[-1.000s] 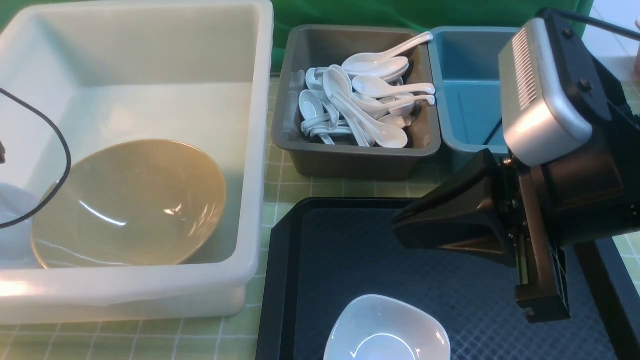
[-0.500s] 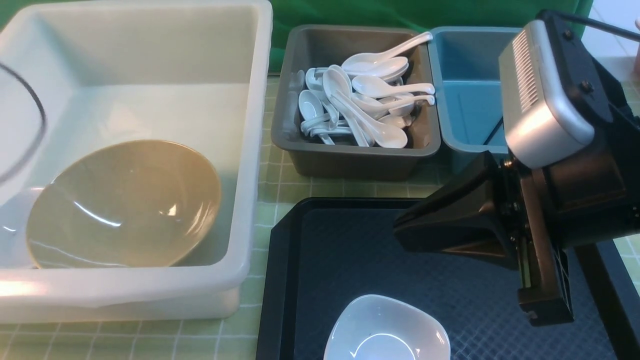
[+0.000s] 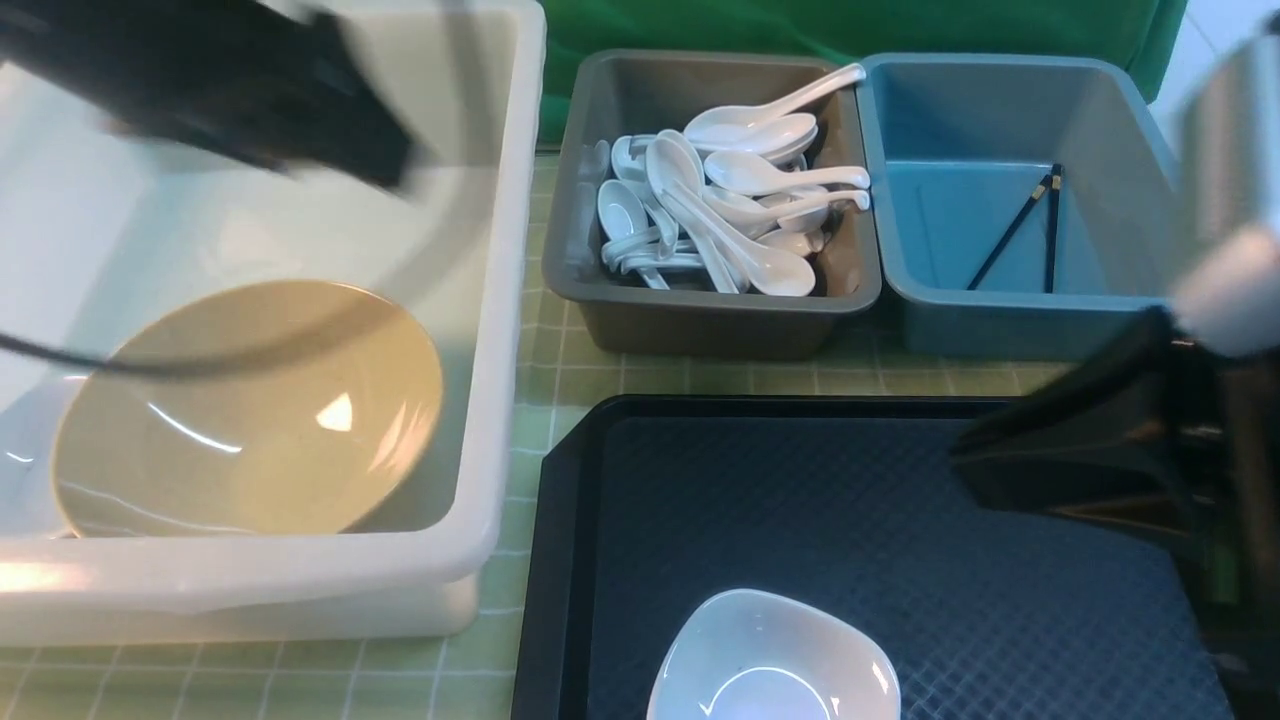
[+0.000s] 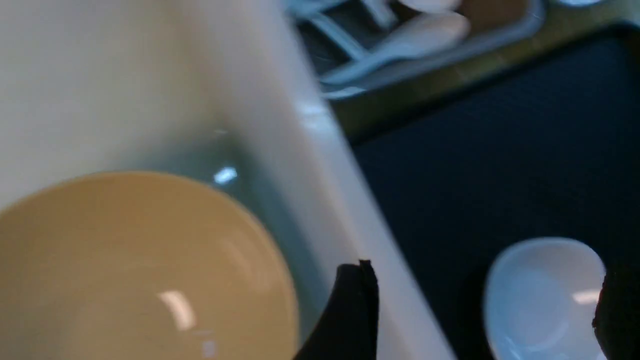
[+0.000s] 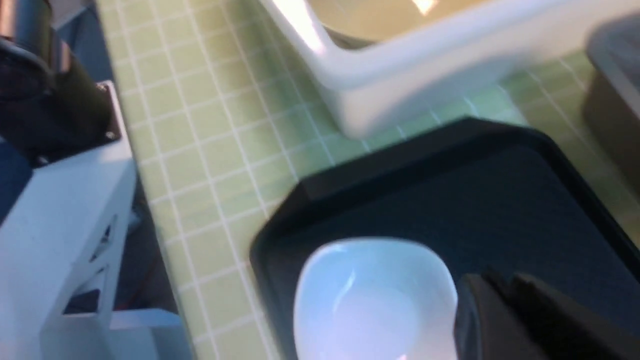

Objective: On green table put chopsticks spoon bowls plates into blue grey white boxes.
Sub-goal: 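Grasp the small white bowl on the black tray by its rim with the left gripper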

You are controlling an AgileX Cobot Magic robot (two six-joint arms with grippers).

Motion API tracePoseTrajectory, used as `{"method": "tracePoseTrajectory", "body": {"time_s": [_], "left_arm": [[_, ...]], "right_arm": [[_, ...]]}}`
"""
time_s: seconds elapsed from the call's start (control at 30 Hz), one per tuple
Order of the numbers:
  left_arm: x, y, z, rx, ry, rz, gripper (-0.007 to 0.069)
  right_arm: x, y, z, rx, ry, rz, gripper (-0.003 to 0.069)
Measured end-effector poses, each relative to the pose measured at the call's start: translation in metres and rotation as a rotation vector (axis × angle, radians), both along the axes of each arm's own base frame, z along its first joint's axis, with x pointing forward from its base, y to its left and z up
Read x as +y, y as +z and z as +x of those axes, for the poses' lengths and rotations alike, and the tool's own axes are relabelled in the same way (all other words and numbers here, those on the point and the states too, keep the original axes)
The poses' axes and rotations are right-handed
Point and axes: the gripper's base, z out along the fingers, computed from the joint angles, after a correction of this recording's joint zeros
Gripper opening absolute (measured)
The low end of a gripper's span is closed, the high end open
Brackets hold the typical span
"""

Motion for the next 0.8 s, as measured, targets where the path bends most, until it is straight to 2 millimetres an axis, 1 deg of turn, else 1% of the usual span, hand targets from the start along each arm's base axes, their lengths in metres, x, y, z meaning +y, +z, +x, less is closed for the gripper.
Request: {"method": "tracePoseTrajectory", "body": {"time_s": [0.07, 0.17, 0.2, 0.23, 0.27, 0.3, 0.33, 0.43, 0.47, 0.5, 0.6, 0.63, 0.67, 0.8], "left_arm": [[-0.032, -0.024, -0.005, 0.094, -0.087, 0.012, 0.0561], [-0.067, -0.062, -0.014, 0.226, -0.176, 0.062, 0.0561], [-0.082, -0.082, -0.018, 0.285, -0.223, 0.103, 0.0561], [-0.088, -0.089, -0.020, 0.302, -0.240, 0.117, 0.0561], [-0.100, -0.105, -0.023, 0.346, -0.273, 0.151, 0.0561], [-0.103, -0.109, -0.023, 0.356, -0.281, 0.157, 0.0561], [-0.114, -0.122, -0.025, 0.389, -0.297, 0.181, 0.0561], [-0.129, -0.144, -0.025, 0.454, -0.289, 0.213, 0.0561], [-0.130, -0.147, -0.025, 0.462, -0.289, 0.217, 0.0561], [-0.134, -0.160, -0.021, 0.495, -0.268, 0.231, 0.0561], [-0.139, -0.182, -0.014, 0.528, -0.238, 0.259, 0.0561], [-0.139, -0.182, -0.014, 0.526, -0.237, 0.258, 0.0561], [-0.141, -0.192, -0.010, 0.535, -0.226, 0.266, 0.0561], [-0.149, -0.212, -0.007, 0.580, -0.226, 0.246, 0.0554]], "right_arm": [[-0.007, 0.004, -0.010, 0.011, -0.025, -0.002, 0.0070], [-0.015, 0.009, -0.022, 0.005, -0.044, 0.001, 0.0076], [-0.019, 0.012, -0.029, -0.009, -0.049, 0.003, 0.0078], [-0.021, 0.013, -0.032, -0.012, -0.051, 0.005, 0.0079], [-0.024, 0.015, -0.037, -0.027, -0.052, 0.010, 0.0081], [-0.025, 0.016, -0.038, -0.029, -0.051, 0.010, 0.0081], [-0.027, 0.018, -0.042, -0.044, -0.052, 0.018, 0.0083], [-0.031, 0.021, -0.049, -0.065, -0.051, 0.029, 0.0089], [-0.031, 0.021, -0.049, -0.066, -0.051, 0.029, 0.0089], [-0.032, 0.021, -0.051, -0.068, -0.049, 0.029, 0.0090], [-0.032, 0.021, -0.052, -0.062, -0.045, 0.023, 0.0095], [-0.032, 0.021, -0.052, -0.061, -0.044, 0.022, 0.0095], [-0.032, 0.021, -0.052, -0.057, -0.042, 0.019, 0.0097], [-0.032, 0.020, -0.052, -0.058, -0.043, 0.013, 0.0099]]}}
